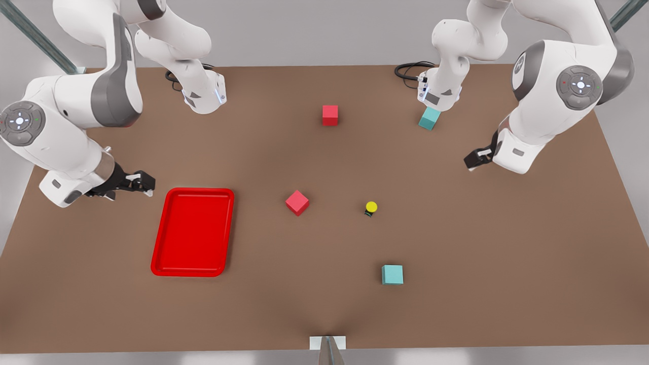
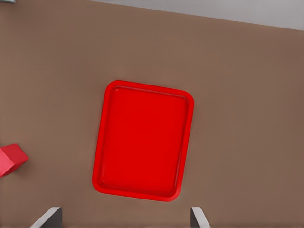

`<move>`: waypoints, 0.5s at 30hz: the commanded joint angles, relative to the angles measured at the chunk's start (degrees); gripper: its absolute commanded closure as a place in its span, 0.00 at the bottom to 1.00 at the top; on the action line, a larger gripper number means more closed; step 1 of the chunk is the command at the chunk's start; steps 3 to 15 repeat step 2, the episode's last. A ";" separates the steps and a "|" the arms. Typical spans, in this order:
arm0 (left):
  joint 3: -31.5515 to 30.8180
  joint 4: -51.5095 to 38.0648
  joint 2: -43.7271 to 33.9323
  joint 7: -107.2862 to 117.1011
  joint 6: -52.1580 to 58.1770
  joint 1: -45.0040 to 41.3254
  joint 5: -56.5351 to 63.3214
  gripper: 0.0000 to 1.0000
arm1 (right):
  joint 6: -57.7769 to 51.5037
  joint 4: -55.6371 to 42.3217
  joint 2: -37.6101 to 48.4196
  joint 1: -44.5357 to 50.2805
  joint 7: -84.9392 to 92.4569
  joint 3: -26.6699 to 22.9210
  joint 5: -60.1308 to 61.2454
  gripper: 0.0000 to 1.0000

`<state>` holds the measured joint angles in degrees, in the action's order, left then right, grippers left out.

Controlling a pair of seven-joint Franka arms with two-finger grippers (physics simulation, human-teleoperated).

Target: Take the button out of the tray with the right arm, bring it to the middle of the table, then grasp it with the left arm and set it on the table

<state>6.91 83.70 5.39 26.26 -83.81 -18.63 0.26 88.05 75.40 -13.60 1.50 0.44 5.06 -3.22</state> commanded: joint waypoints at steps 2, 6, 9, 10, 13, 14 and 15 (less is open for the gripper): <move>0.03 -0.03 -0.11 -31.44 -0.04 -0.01 0.00 0.00 | -0.16 0.01 0.06 -0.36 -0.35 0.03 0.14 0.00; 0.03 -0.03 -0.11 -31.44 -0.04 -0.01 0.00 0.00 | -0.16 0.01 0.06 -0.36 -0.35 0.03 0.14 0.00; 0.03 -0.03 -0.11 -31.44 -0.04 -0.01 0.00 0.00 | -0.16 0.01 0.06 -0.36 -0.35 0.03 0.14 0.00; 0.03 -0.03 -0.11 -31.44 -0.04 -0.01 0.00 0.00 | -0.16 0.01 0.06 -0.36 -0.35 0.03 0.14 0.00; 0.03 -0.03 -0.11 -31.44 -0.04 -0.01 0.00 0.00 | -0.16 0.01 0.06 -0.36 -0.35 0.03 0.14 0.00; 0.03 -0.03 -0.11 -31.44 -0.04 -0.01 0.00 0.00 | -0.16 0.01 0.06 -0.36 -0.35 0.03 0.14 0.00; 0.03 -0.03 -0.11 -31.44 -0.04 -0.01 0.00 0.00 | -0.16 0.01 0.06 -0.36 -0.35 0.03 0.14 0.00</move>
